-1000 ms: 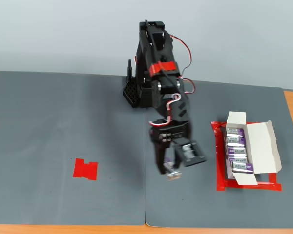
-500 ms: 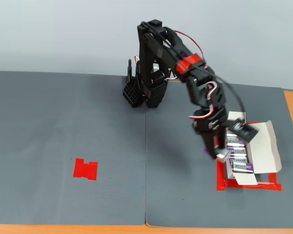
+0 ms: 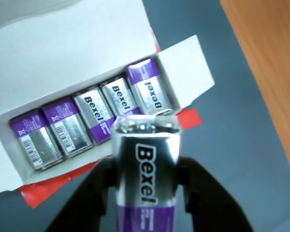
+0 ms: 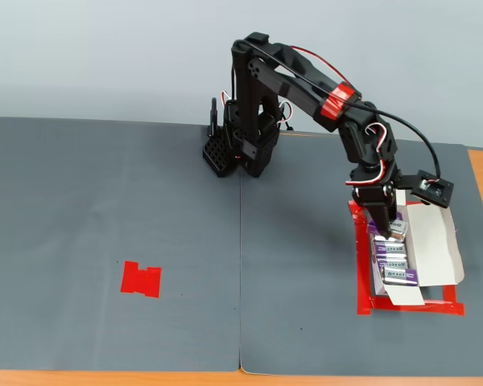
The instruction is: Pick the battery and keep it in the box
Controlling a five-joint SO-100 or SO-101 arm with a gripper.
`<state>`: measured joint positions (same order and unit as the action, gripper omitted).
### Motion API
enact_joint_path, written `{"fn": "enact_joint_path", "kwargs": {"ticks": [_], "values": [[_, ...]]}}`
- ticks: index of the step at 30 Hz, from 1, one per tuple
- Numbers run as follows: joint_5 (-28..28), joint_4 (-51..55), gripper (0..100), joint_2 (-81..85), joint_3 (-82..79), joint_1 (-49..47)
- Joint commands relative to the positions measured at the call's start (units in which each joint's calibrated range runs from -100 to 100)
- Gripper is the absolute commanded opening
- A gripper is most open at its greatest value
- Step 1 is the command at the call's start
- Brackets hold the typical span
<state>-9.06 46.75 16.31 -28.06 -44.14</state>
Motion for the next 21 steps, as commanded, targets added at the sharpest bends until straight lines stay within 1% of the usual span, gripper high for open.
{"fn": "enact_joint_path", "kwargs": {"ticks": [1,12,21], "values": [[0.28,-0.91,2,-1.18,4.77,-1.85],[0.33,-0.91,2,-12.03,13.73,-2.22],[0.33,-3.00,2,-16.78,14.36,-2.30]]}}
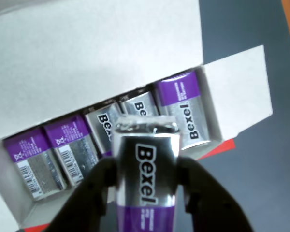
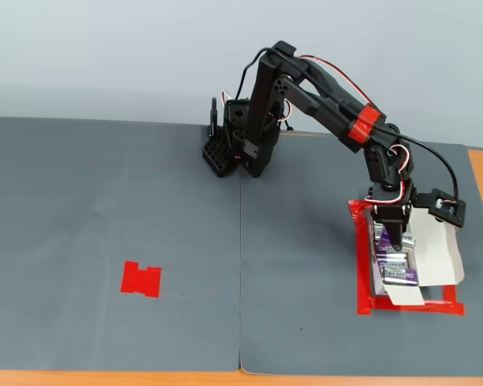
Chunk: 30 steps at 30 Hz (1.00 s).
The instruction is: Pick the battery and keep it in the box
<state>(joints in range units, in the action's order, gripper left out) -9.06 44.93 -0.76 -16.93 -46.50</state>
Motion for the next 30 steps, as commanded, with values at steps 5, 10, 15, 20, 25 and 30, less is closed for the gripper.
{"fn": "enact_joint_path", "kwargs": {"ticks": [5,10,15,20,25,30], "values": [[0.33,-1.96,2,-0.80,3.22,0.06],[0.39,-1.96,2,-1.74,3.22,0.06],[0.39,-1.96,2,-2.08,3.22,0.06],[0.39,-1.96,4,-2.67,3.22,-0.31],[2.31,-1.96,17,-2.67,3.22,-0.61],[2.99,-1.96,21,-2.25,3.22,-0.68]]}}
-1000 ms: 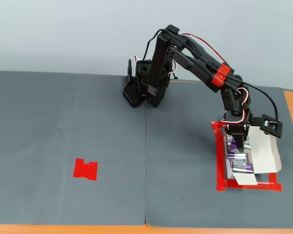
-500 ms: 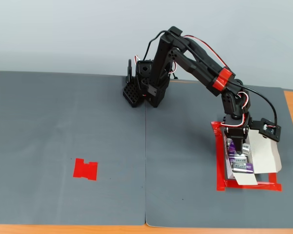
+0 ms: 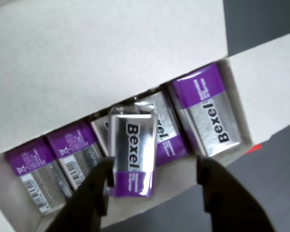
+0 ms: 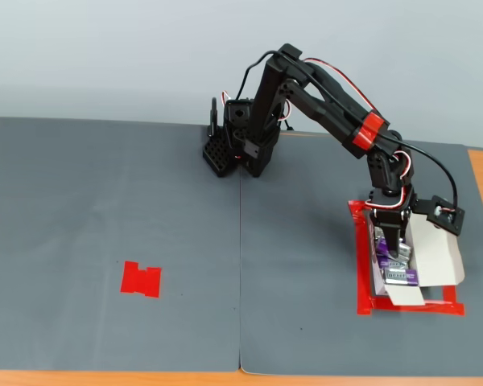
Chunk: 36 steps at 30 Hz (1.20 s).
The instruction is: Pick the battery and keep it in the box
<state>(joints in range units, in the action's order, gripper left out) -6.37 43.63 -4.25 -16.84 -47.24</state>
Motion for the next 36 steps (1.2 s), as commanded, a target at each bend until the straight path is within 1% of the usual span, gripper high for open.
{"fn": "enact_joint_path", "kwargs": {"ticks": [1,7,9,12,13,15,19,29,36], "values": [[0.30,-0.66,21,1.24,3.13,0.05],[0.30,-0.22,20,1.92,3.13,0.50],[0.25,0.21,15,3.87,3.13,0.80],[0.25,0.21,3,8.61,2.68,2.29],[0.20,0.21,1,10.14,2.68,2.81],[0.10,0.39,3,13.53,2.41,4.38],[0.20,2.64,2,20.48,1.60,7.36],[0.30,14.10,2,35.07,0.96,16.09],[0.30,14.01,2,48.97,-8.62,24.30]]}}
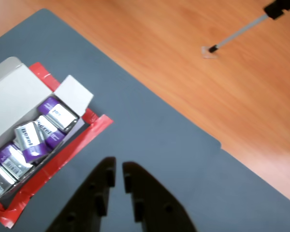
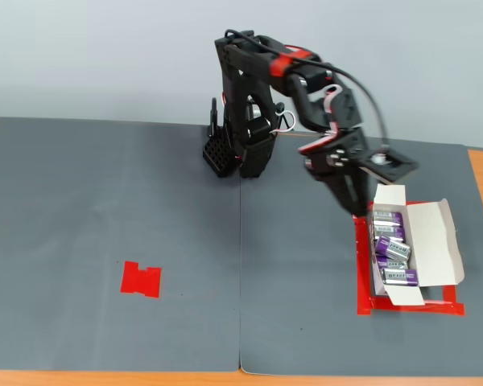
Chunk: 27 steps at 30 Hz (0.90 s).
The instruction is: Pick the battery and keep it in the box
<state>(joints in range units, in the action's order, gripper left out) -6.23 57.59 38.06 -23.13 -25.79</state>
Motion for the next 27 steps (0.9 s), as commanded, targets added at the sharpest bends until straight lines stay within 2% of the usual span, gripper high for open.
{"fn": "enact_joint_path", "kwargs": {"ticks": [1,14,18,22,27], "values": [[0.16,0.05,2,9.12,-4.24,4.05],[0.26,-0.38,2,38.71,-31.65,19.49],[1.93,-5.42,2,45.74,-40.42,23.37],[3.49,-10.02,2,51.09,-48.56,25.31],[3.65,-10.45,2,54.39,-56.61,25.31]]}}
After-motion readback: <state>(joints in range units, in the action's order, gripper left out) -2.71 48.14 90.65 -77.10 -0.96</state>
